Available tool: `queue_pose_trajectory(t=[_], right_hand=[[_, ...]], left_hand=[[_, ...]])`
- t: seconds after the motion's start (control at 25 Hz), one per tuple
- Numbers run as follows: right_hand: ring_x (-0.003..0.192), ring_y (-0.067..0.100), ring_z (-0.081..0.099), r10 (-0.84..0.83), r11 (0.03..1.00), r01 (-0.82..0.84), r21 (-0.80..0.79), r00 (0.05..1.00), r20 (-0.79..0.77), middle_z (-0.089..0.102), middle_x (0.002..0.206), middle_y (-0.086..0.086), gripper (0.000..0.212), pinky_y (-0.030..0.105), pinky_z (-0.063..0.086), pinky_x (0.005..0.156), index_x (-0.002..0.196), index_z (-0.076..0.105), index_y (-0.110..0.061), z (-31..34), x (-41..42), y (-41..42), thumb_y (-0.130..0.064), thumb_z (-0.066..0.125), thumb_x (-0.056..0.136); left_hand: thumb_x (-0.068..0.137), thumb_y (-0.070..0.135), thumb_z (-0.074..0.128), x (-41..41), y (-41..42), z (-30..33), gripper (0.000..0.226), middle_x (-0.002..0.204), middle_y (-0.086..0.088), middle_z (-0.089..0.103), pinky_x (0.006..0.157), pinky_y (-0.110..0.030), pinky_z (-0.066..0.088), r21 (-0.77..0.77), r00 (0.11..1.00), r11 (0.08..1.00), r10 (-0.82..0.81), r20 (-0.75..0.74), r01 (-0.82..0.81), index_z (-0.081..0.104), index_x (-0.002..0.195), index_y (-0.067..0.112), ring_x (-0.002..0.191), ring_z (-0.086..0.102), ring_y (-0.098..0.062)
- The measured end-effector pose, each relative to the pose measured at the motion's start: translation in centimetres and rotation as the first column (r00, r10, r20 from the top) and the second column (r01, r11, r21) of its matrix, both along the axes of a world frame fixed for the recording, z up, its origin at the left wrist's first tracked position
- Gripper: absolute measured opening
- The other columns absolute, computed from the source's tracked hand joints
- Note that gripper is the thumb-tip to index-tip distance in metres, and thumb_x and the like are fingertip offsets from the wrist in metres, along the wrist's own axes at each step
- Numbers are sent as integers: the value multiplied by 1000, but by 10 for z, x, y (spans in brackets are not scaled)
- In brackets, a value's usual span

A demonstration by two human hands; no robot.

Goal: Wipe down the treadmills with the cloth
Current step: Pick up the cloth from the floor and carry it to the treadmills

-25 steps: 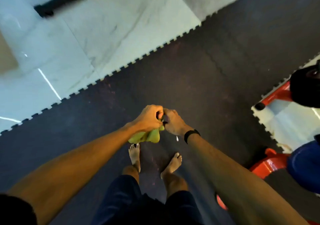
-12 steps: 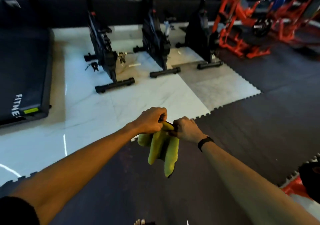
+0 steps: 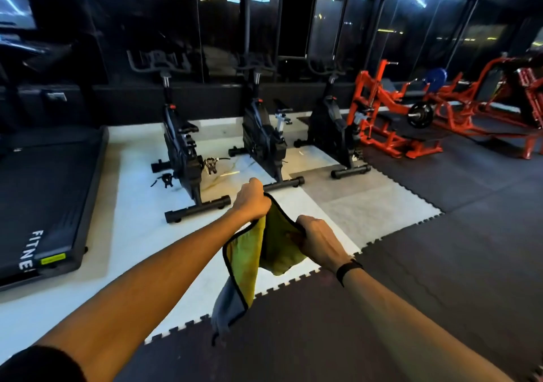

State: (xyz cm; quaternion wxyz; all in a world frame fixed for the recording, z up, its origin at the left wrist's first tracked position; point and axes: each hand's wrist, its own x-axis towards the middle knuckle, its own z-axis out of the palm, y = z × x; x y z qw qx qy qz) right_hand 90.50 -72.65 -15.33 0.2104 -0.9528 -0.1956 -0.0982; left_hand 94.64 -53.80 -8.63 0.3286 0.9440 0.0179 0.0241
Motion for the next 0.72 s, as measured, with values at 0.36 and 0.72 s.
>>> queue_pose_trajectory(t=[0.36,0.72], right_hand=[[73,37,50,151,986,-152,70,988,16,55,85,14,8,52,44,65,82,44,-15,26,4,16,-13,49,88],[85,37,64,-270,938,279,206,960,-69,68,95,11,29,34,40,64,92,59,-13,40,20,33,-41,57,88]], left_hand=[[97,3,48,18,-23,29,41,119,-25,58,34,-37,52,-443,950,841,290,-114,-310,43,137,-5,88,62,-40],[91,8,61,14,-51,46,20,106,-25,64,37,-47,55,-539,931,772,357,-69,-336,60,105,-6,70,70,-43]])
